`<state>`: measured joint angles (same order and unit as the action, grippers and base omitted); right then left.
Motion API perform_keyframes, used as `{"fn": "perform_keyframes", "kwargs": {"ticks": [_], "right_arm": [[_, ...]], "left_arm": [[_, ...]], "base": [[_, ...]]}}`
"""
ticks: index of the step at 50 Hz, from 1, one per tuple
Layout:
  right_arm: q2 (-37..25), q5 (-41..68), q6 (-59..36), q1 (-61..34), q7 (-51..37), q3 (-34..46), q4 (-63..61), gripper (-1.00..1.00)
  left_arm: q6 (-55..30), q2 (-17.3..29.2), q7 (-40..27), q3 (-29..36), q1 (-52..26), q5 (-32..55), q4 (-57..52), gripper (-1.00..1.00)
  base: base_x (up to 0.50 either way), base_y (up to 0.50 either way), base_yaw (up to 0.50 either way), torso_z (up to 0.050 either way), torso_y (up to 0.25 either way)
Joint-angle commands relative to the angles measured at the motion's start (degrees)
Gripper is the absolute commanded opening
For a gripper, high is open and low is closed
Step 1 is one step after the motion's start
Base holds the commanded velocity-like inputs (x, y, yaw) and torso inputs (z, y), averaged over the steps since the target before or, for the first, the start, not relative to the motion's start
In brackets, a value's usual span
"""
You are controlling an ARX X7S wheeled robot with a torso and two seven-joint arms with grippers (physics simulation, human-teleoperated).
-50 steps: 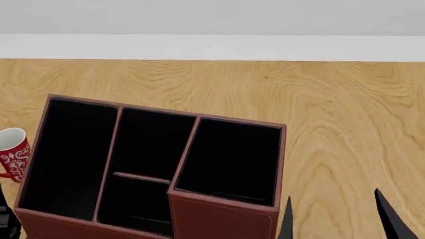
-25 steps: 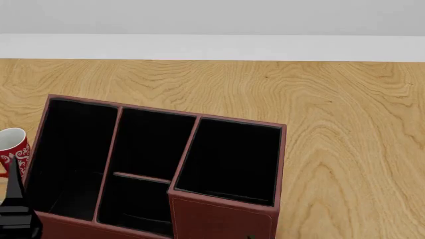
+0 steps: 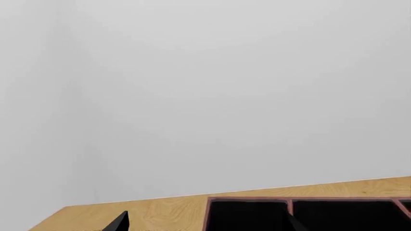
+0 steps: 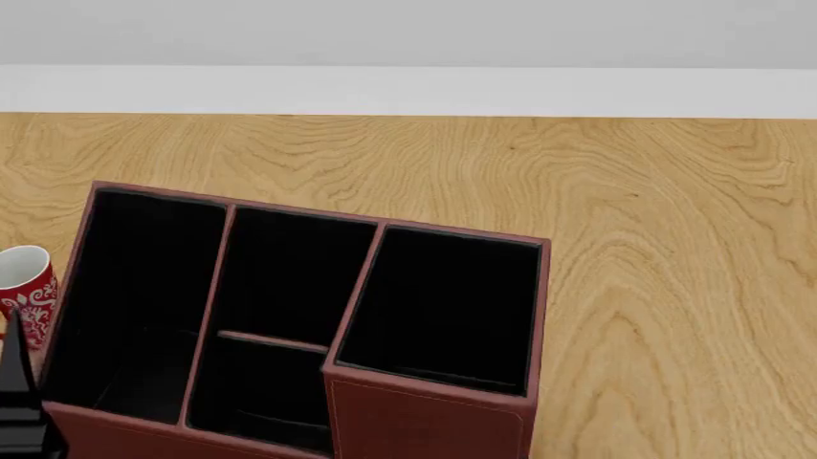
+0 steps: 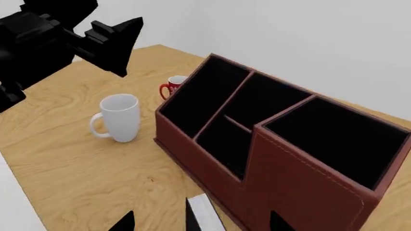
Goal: Pick up the book and place it in the right compartment of the caddy.
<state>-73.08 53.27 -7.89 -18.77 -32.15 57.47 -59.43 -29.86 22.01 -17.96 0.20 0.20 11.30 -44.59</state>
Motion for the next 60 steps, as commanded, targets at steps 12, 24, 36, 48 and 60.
{"fn": "perform_keyframes", "kwargs": {"ticks": [12,24,36,48,60], "right_arm": [[-5.08,1.72,-0.78,-4.90,-2.38,11.95,-0.53,1.00],[-11.65,-1.16,10.05,-5.22,8.90,15.76,4.18,1.00],[-10.17,2.60,6.85,-9.13,15.34,13.09,5.61,1.00],[-13.72,12.86,3.81,-15.58,18.06,7.81,9.38,1.00],[-10.25,18.46,-7.07,-22.01,22.19,3.15,12.01,1.00]], "left_arm": [[-1.56,0.32,-0.83,-0.27,2.54,0.93,-3.63,1.00],[-0.89,-0.01,-1.50,0.89,2.21,0.03,-2.47,1.00],[-1.94,0.58,-1.95,0.31,2.56,0.29,-3.66,1.00],[-1.95,1.11,-1.94,-0.80,2.83,1.01,-3.79,1.00],[-2.60,1.27,-2.25,0.21,1.68,0.77,-4.00,1.00]], "base": [[0.00,0.00,0.00,0.000,0.000],[0.00,0.00,0.00,0.000,0.000],[0.00,0.00,0.00,0.000,0.000],[0.00,0.00,0.00,0.000,0.000],[0.00,0.00,0.00,0.000,0.000]]}}
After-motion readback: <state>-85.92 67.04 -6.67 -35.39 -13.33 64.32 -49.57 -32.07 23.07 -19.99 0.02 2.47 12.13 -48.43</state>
